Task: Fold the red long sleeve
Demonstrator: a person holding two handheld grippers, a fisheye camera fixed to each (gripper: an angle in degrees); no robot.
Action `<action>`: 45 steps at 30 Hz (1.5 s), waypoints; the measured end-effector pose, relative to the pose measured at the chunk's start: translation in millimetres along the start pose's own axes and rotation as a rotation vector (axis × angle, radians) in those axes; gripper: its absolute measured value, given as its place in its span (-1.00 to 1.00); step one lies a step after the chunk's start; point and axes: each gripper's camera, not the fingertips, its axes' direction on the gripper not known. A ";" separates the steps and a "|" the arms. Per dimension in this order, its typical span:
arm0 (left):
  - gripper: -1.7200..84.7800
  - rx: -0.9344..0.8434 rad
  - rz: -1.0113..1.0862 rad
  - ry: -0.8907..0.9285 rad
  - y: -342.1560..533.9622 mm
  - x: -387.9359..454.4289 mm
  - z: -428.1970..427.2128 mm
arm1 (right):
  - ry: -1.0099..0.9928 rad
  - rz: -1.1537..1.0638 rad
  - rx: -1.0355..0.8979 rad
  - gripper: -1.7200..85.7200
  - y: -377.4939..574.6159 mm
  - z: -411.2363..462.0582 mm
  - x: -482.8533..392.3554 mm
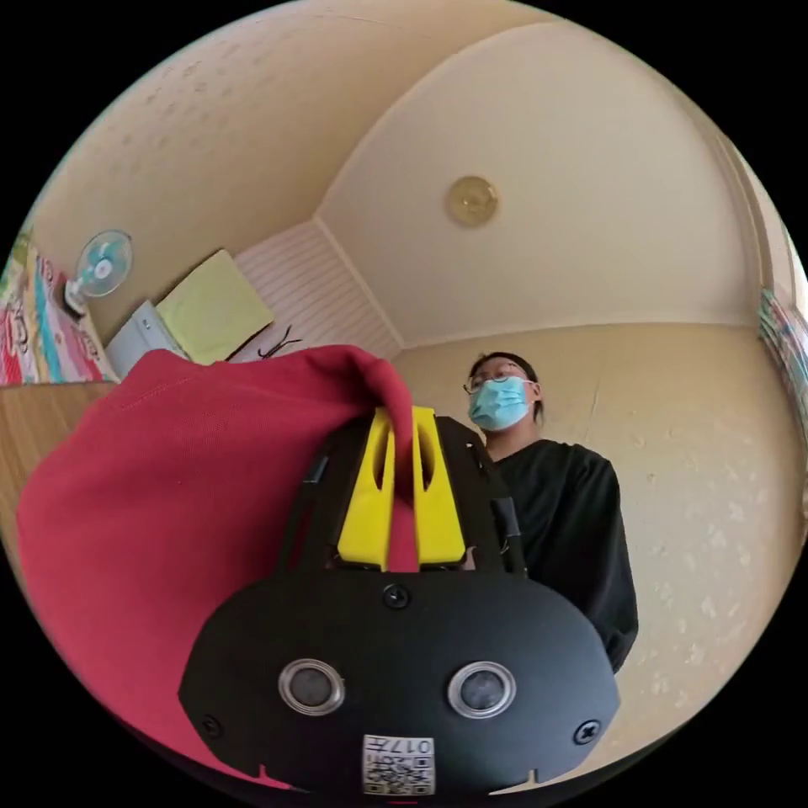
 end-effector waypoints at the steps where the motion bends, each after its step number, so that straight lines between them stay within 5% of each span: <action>1: -0.90 0.026 0.125 0.061 -8.2 29.4 10.6 | 0.056 -0.042 0.012 -0.92 -3.4 -5.0 -12.3; 4: -0.91 0.103 0.361 0.261 -14.8 89.0 18.9 | 0.249 -0.093 0.076 -0.91 3.3 -33.4 -39.4; 13: -0.92 -0.175 0.516 0.292 -7.5 154.5 102.7 | 0.674 0.173 0.318 -0.81 72.0 -128.1 -14.7; 19: -0.91 0.010 0.485 0.588 33.2 106.0 140.7 | 0.527 0.255 0.492 -0.68 107.7 -141.5 22.2; 24: -0.91 0.102 0.451 0.601 47.5 80.8 160.5 | 0.246 0.096 0.417 -0.63 111.0 -108.7 30.3; 29: -0.91 0.129 0.510 0.656 58.7 60.1 187.9 | 0.432 0.011 0.240 -0.64 98.4 -59.7 31.6; 31: -0.91 0.131 0.508 0.648 57.8 48.9 199.9 | 0.501 0.040 0.145 -0.84 92.1 -44.1 47.4; 36: -0.91 0.069 0.468 0.561 44.1 21.6 232.5 | 0.795 0.155 0.241 -0.87 76.5 -60.7 64.2; 45: -0.91 -0.161 0.327 -0.217 14.2 23.0 277.7 | 1.253 0.155 0.551 -0.87 2.2 -147.4 11.5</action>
